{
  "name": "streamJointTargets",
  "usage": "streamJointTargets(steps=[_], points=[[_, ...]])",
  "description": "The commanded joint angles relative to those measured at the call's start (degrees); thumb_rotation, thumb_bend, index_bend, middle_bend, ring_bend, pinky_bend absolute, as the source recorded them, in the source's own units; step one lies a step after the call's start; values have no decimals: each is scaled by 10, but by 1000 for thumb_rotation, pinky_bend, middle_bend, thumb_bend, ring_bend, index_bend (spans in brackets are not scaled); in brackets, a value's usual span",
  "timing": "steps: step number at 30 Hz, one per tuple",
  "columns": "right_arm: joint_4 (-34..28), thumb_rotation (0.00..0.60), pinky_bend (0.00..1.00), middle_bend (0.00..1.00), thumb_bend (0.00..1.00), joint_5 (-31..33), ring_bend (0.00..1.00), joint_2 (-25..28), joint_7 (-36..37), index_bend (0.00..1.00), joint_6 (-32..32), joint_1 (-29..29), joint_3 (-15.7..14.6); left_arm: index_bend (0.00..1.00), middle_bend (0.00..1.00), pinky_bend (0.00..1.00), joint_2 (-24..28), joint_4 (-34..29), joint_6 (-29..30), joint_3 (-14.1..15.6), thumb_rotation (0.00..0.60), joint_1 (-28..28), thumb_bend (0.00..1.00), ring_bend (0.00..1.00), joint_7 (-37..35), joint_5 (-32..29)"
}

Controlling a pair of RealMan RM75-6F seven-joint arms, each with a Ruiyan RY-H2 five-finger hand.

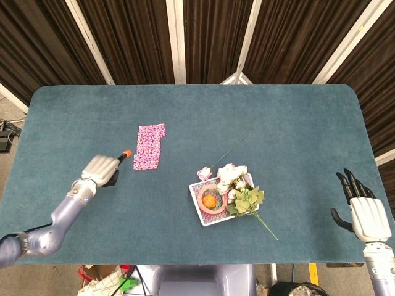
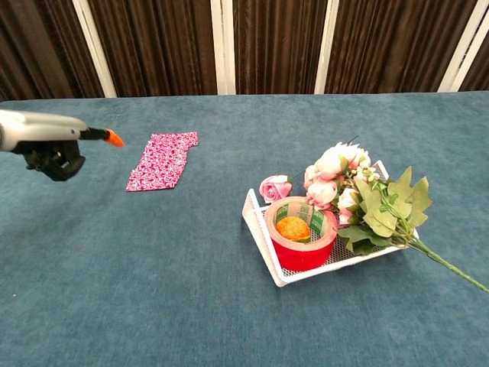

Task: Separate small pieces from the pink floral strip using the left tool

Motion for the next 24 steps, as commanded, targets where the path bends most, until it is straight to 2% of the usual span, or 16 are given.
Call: streamJointTargets(steps=[1,8,17,24], points=[[0,600,264,49,366,0,149,1,2,0,1,-1,0,0,808,735,-28,19,4,17,600,-23,990,774,28,-33],[3,600,264,50,367,-1,150,1,7,0,1,-1,0,0,808,735,-73,51,24,40,600,-60,990,774,79,-105],[5,600,264,49,366,-1,150,3,13,0,2,-1,0,0,808,735,-118,79,39,54,600,-92,989,773,112,-139],[7,600,264,49,367,0,150,3,15,0,1,-1,1,0,808,735,-133,88,43,66,600,-103,989,773,120,-154]])
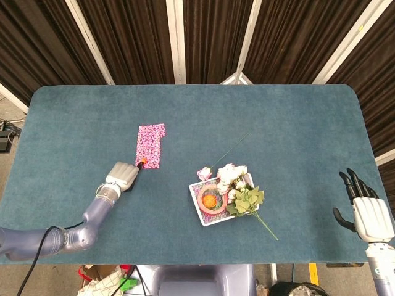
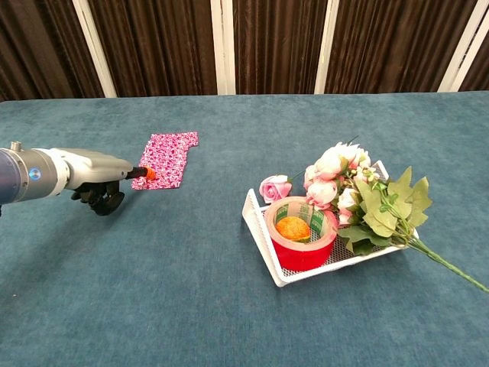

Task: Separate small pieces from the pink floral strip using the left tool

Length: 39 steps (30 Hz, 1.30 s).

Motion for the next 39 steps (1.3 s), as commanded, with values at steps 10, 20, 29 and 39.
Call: streamJointTargets(steps=[10,20,29,39], points=[[-1,600,264,49,367,-1,150,-1,-2,0,-2,1,0,0,807,735,10,-32,20,22,600,-6,989,773,15,-3],[-2,600,264,49,366,-2,150,-1,-4,0,0,1,-1,0,808,735,31,-94,56,49,600,-20,989,773,60,-53],[-3,600,264,50,366,-2,150,-2,-6,0,-2,2,-1,0,807,735,46,-140,77,73,600,-34,989,773,96,-97],[-4,600,264,49,366,0,150,-2,-7,0,-3,2,-1,0,808,735,70,-190,92,89,600,-36,989,773,96,-82]])
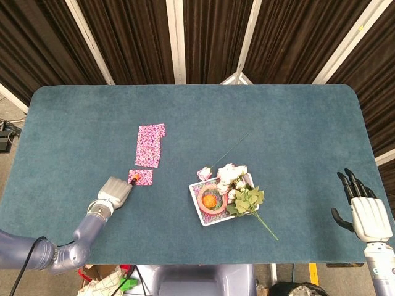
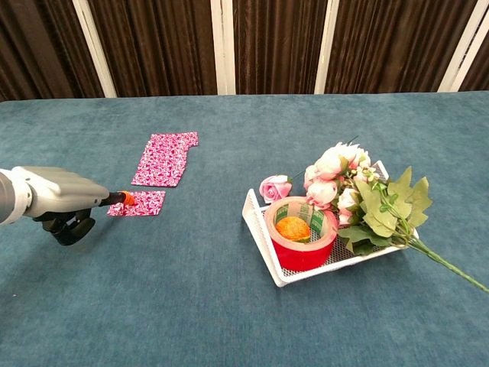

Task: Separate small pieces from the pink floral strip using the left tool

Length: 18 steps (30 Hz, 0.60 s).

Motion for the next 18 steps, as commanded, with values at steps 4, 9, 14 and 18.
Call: streamJointTargets(steps=[4,9,14,18], points=[[0,600,264,49,366,0,150,0,1,0,0,0,0,0,808,735,14,-30,7,13,600,0,989,773,1,5],[-1,600,264,49,367,-2,150,2,4,0,3,-1,0,0,808,735,31,-56,13,24,600,-2,989,773,3,1],[-1,600,264,49,367,-2,149,3,5,0,3,-2,-1,0,808,735,48,-76,23,16,600,0,989,772,-15,17],[-2,600,264,49,367,-1,150,3,3,0,1,-1,-1,0,807,735,65,-90,24,7,600,8,988,772,-42,65]])
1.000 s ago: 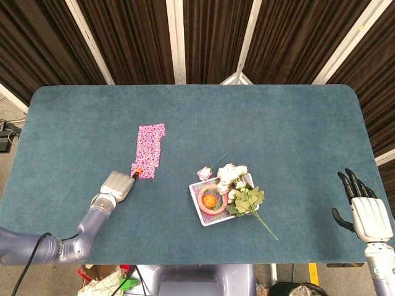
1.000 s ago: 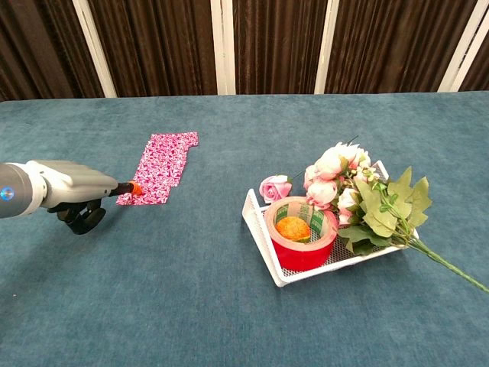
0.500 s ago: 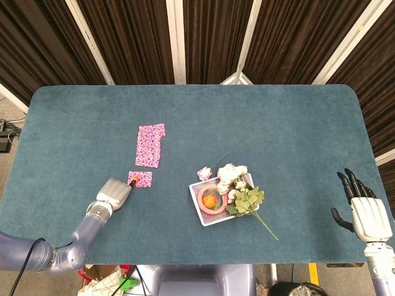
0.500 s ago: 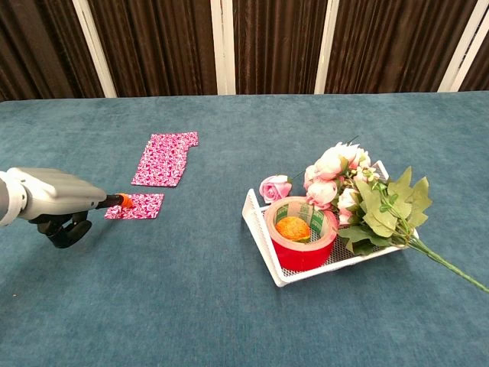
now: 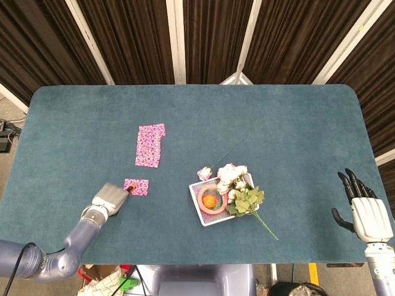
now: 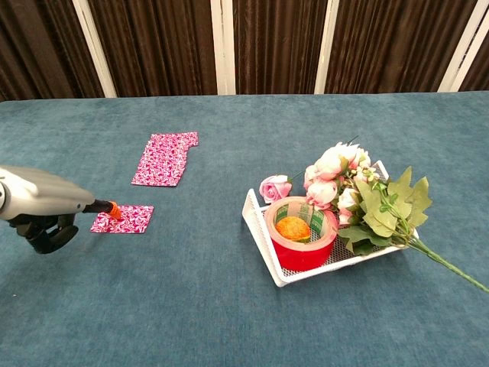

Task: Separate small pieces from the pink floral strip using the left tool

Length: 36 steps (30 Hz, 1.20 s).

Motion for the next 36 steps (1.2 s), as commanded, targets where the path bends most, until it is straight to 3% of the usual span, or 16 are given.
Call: streamJointTargets(steps=[1,10,26,36], points=[[-1,600,264,49,367,1,150,0,-1,0,-1,0,0,0,807,735,18,-14,2,-10,600,10,988,773,-29,47],[-2,600,264,50,367,2,150,-1,-5,0,-4,2,0,0,807,735,32,5,2,-35,600,26,987,773,-82,124],[1,600,264,49,366,8,150,-1,-3,0,-9,3,1,0,807,735,-57,137,-14,-79,600,-21,987,773,-30,-7],[4,600,264,49,367,8,150,0,4,0,-9,3,1,0,807,735,-100,187,-26,-85,600,-41,987,773,-2,-55]])
